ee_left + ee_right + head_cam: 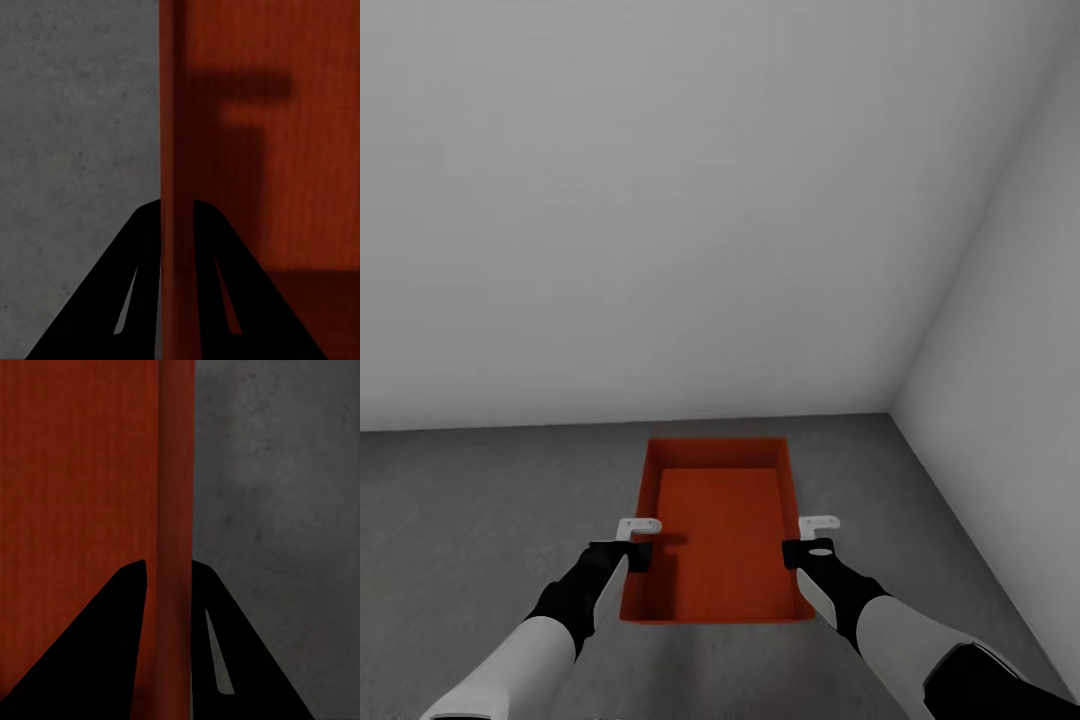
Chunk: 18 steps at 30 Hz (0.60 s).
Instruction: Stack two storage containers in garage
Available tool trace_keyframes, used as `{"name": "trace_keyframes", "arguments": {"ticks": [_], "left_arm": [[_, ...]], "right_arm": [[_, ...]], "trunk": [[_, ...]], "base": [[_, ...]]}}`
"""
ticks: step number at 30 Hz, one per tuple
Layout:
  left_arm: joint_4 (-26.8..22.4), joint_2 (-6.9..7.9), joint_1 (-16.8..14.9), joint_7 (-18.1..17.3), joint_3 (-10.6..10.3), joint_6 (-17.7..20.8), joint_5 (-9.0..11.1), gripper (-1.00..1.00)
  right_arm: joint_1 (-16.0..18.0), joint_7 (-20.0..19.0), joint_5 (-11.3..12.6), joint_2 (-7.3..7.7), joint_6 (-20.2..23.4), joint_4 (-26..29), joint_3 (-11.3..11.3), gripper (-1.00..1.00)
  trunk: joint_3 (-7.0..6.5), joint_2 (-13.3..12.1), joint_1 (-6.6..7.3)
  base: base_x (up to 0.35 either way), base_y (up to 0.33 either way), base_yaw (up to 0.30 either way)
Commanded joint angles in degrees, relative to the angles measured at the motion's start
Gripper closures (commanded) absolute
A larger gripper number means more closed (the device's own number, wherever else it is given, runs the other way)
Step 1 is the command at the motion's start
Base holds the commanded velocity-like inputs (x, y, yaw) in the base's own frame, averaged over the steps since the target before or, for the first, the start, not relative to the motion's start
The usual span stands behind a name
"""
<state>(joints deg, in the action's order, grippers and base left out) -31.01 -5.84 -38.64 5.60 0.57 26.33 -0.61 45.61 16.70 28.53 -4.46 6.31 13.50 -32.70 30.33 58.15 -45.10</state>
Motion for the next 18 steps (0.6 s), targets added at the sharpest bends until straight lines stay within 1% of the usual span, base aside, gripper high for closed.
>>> {"name": "trace_keyframes", "arguments": {"ticks": [1, 18], "left_arm": [[-0.2, -0.75, 0.0, 0.5, 0.0, -2.7, -1.5, 1.0], [-0.2, -0.75, 0.0, 0.6, 0.0, -2.7, -1.5, 1.0]], "right_arm": [[0.0, 0.5, 1.0, -0.02, 0.8, -0.1, -0.9, 1.0], [0.0, 0.5, 1.0, -0.02, 0.8, -0.1, -0.9, 1.0]], "trunk": [[0.34, 0.5, -0.23], [4.97, 7.3, -3.96]], "base": [[0.0, 0.0, 0.0], [0.0, 0.0, 0.0]]}}
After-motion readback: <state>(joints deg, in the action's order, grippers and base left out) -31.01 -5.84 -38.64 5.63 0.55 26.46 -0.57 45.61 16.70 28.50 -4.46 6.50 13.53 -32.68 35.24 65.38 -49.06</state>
